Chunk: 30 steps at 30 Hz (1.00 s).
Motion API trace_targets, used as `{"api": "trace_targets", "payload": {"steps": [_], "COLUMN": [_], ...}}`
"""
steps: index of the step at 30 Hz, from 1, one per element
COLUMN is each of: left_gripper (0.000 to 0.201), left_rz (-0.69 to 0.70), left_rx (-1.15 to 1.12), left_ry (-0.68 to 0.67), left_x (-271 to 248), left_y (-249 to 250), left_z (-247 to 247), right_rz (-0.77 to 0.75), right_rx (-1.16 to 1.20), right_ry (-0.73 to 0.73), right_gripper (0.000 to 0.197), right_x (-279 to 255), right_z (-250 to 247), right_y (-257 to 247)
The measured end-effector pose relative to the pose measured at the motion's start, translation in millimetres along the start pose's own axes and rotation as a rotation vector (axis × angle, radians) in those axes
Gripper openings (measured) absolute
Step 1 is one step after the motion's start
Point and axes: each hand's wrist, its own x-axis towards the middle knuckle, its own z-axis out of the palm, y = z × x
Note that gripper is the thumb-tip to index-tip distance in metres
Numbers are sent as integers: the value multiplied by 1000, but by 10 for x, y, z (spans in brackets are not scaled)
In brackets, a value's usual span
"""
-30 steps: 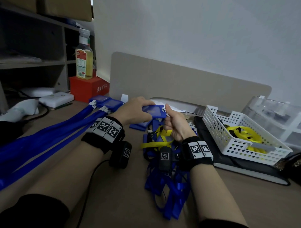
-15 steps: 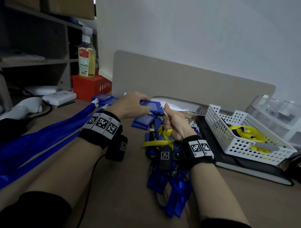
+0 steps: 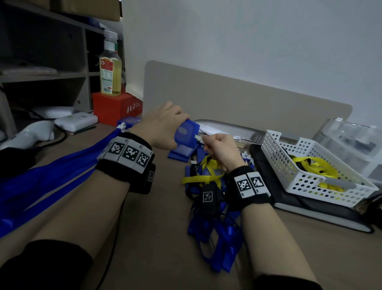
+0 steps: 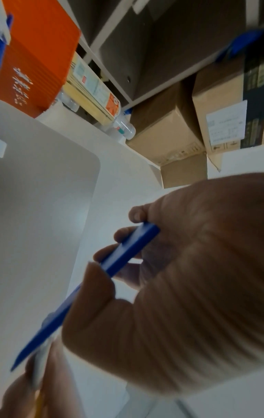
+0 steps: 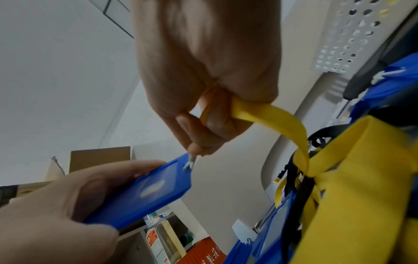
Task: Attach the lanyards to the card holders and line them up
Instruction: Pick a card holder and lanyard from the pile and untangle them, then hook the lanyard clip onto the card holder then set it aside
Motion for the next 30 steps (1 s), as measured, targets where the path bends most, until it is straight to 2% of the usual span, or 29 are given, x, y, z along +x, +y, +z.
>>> {"api": "trace_targets", "payload": {"steps": [3, 6, 10, 13, 16, 20, 22, 25, 27, 30], "left_gripper": [71, 71, 70, 68, 69, 59, 45, 27, 27, 38], "left_rz": [59, 95, 118, 127, 76, -163, -283, -410, -463, -485], "left_rx": [100, 142, 137, 106, 8, -417, -726, -1186, -1405, -1612], "left_ry": [29, 59, 113, 141, 173, 208, 128, -19, -94, -207], "left_x": [45, 60, 67, 72, 87, 93, 82, 59, 65, 52], "left_y": [81, 133, 115, 91, 61, 138, 217, 333, 379, 418], "left_z": [9, 7, 34, 57, 110, 70, 32, 32, 61, 91], "right_rz": [-59, -43, 98, 279, 368, 396, 376, 360, 342, 306], "right_rx": [-42, -48, 138, 421, 586, 737, 847, 1046, 1192, 1314], "right_ry": [44, 60, 58, 29, -32, 58, 67, 3, -19, 3], "right_gripper": [32, 31, 27, 18, 18, 21, 24, 34, 36, 38], "right_x": [22, 23, 24, 51, 79, 132, 136, 121, 106, 62], "right_z": [34, 33, 12, -6, -37, -28, -8, 16, 26, 29], "right_y": [-10, -11, -28, -50, -56, -51, -77, -150, -208, -299]}}
